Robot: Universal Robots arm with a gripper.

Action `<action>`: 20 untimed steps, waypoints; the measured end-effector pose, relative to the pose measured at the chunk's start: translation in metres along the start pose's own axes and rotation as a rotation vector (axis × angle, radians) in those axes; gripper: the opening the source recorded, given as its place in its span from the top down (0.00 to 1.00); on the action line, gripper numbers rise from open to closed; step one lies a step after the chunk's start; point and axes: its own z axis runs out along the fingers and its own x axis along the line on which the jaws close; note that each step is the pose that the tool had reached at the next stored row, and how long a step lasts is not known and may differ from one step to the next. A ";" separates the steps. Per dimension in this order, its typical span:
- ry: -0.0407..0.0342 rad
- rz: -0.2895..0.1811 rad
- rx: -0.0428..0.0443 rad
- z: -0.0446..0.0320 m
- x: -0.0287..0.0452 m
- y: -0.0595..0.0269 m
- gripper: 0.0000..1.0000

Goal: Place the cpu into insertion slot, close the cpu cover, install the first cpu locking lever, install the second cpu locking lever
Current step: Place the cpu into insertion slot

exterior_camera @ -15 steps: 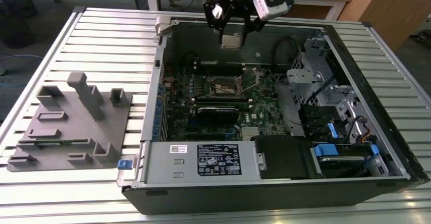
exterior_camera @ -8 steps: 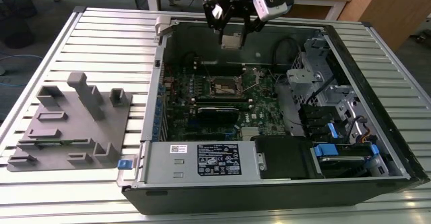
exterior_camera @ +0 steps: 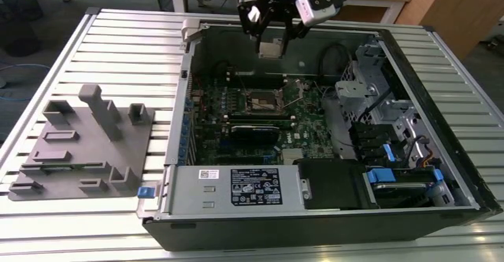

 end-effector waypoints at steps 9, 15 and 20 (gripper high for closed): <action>0.0000 0.000 0.0000 0.0019 0.0000 -0.0002 0.46; 0.0000 0.000 -0.0001 0.0032 -0.0001 -0.0003 0.46; 0.0000 0.000 0.0000 0.0034 -0.0001 -0.0003 0.46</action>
